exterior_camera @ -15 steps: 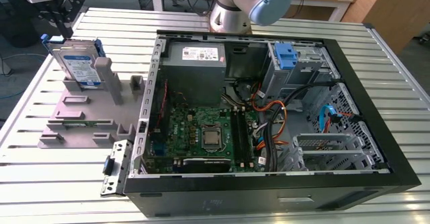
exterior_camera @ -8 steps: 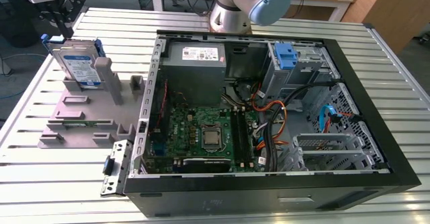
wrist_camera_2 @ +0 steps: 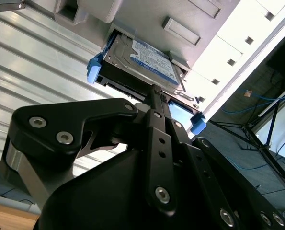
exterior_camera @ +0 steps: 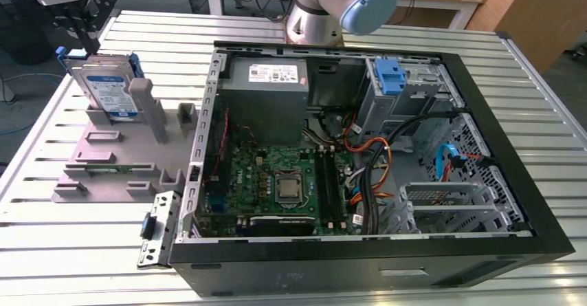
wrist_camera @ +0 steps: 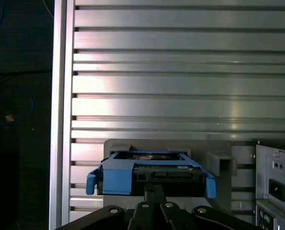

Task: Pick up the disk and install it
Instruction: 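Pick up the disk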

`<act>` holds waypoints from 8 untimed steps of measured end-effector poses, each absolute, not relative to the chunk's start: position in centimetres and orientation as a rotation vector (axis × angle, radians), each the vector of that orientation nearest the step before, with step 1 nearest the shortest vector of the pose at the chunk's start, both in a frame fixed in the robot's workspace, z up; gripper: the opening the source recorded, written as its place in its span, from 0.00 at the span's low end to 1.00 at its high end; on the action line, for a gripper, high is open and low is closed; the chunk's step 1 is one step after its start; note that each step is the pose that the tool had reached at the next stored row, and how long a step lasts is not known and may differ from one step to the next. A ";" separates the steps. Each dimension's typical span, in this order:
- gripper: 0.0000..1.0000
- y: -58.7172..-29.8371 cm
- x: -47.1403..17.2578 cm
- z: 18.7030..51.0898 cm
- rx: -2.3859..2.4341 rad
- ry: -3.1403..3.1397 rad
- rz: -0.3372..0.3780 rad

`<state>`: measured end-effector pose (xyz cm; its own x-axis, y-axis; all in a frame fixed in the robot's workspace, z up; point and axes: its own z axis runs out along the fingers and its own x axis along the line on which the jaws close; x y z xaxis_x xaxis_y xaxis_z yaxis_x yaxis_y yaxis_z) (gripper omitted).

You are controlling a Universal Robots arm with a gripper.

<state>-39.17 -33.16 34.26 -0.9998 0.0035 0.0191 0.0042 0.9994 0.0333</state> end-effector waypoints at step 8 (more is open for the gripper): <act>0.11 -33.2 -39.3 34.2 -0.006 -3.121 -0.052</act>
<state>-39.32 -33.16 34.21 -0.9998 0.0035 0.0204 0.0042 0.9994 0.0332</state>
